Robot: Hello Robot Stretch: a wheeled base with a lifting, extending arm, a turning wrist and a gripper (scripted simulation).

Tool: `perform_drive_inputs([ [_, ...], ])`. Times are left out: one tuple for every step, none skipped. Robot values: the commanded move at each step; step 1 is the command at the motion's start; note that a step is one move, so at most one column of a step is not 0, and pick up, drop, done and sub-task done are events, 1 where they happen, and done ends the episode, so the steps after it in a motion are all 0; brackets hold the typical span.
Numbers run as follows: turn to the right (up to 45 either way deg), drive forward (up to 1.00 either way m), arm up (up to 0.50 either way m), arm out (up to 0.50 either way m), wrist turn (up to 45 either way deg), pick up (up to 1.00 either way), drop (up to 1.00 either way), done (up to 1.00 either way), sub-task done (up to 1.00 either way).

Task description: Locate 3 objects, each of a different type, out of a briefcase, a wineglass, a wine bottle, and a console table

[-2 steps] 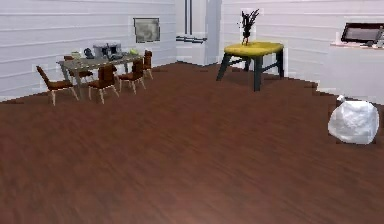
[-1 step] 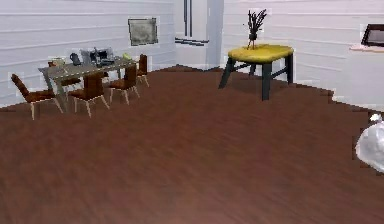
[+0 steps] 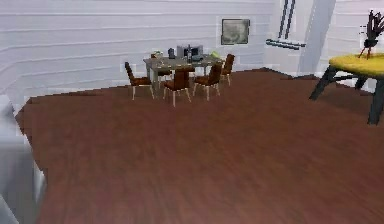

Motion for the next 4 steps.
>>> perform_drive_inputs([
  [0.0,1.00,0.00,0.00,0.0,0.00,0.00,0.00,0.00],
  [0.0,1.00,0.00,0.00,0.0,0.00,0.00,0.00,0.00],
  [0.0,0.50,0.00,0.00,0.0,0.00,0.00,0.00,0.00],
  [0.0,0.00,0.00,0.00,0.0,0.00,0.00,0.00,1.00],
])
